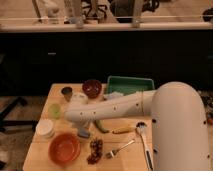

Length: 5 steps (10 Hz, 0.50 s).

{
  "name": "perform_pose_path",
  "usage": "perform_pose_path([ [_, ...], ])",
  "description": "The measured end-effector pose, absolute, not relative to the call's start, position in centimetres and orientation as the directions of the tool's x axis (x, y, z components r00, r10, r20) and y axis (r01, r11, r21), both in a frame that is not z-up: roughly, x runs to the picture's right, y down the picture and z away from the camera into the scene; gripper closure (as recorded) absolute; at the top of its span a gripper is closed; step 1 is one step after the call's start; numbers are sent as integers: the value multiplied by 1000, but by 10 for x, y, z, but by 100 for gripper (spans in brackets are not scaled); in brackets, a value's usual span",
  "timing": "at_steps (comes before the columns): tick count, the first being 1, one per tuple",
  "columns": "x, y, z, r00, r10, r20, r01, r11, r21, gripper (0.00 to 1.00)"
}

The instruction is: Wipe purple bowl with sponge

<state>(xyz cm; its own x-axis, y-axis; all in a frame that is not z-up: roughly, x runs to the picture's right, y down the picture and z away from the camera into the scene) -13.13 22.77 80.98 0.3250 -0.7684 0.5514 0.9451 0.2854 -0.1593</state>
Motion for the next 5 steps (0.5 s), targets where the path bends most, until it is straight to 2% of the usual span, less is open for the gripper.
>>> perform_pose_path([
  [5,-121,227,820,401,-757,517,916,338,-215,20],
])
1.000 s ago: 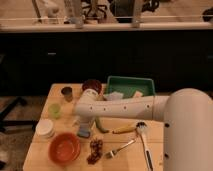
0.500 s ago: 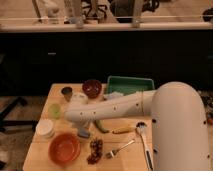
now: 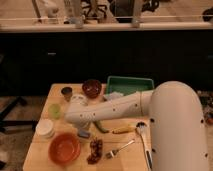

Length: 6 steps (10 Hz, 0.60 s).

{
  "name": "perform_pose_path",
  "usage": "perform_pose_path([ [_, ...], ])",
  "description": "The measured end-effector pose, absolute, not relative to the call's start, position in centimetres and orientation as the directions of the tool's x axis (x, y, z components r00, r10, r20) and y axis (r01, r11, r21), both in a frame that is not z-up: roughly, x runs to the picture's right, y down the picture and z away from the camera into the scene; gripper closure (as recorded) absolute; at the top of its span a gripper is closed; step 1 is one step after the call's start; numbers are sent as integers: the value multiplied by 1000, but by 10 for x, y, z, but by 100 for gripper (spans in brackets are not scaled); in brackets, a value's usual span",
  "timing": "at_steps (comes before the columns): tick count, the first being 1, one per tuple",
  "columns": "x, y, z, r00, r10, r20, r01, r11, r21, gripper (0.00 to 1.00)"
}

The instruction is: Wipe purple bowl with sponge

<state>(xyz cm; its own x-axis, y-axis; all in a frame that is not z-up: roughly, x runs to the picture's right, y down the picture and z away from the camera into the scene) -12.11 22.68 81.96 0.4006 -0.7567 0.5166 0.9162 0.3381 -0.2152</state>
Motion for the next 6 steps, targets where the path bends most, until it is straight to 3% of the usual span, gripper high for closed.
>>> perform_pose_path([
  [6,-118,233,831,410,-785,465,909,313,-274,20],
])
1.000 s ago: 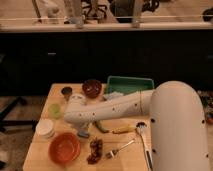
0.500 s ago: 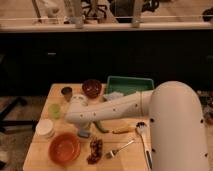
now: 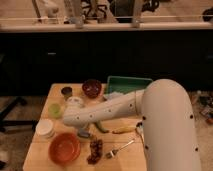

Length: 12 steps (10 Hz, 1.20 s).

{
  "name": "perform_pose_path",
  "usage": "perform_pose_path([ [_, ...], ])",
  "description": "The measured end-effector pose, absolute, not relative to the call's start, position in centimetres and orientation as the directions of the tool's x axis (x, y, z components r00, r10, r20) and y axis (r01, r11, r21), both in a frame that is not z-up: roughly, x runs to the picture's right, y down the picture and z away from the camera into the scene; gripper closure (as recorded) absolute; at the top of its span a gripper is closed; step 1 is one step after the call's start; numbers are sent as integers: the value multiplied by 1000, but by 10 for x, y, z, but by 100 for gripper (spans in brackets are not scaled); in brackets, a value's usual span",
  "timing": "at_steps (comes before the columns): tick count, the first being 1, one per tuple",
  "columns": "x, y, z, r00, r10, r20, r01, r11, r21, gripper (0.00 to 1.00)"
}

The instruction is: Wipe purple bowl with sponge

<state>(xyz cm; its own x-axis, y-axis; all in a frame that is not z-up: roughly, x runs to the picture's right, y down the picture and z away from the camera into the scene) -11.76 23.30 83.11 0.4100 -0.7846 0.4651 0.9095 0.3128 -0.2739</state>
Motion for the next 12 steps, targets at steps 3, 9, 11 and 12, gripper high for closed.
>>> perform_pose_path([
  [3,-114,234,835,421,-778,466,904,319,-284,20],
  [9,-107,231,836,463,-751,470,885,371,-281,75],
  [11,-104,228,834,476,-747,464,879,389,-276,92],
  [12,-103,227,832,483,-745,461,875,399,-273,99],
])
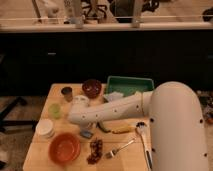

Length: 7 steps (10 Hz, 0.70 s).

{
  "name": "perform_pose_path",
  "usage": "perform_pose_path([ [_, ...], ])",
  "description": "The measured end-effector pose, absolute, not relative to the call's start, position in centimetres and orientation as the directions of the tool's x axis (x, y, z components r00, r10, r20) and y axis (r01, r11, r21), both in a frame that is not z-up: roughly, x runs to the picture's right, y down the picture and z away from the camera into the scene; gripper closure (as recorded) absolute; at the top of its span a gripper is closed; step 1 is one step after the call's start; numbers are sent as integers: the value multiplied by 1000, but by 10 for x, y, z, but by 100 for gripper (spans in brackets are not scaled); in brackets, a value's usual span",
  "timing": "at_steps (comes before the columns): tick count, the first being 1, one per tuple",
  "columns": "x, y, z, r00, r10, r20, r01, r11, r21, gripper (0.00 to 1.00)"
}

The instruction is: Wipe purple bowl with sponge

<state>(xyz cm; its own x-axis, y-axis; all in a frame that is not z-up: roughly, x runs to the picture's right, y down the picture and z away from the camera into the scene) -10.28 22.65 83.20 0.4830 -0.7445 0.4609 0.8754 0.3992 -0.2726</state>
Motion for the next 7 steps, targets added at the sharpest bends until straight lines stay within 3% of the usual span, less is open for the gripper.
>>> perform_pose_path([
  [7,-101,207,801,528,-678,511,844,488,-224,100],
])
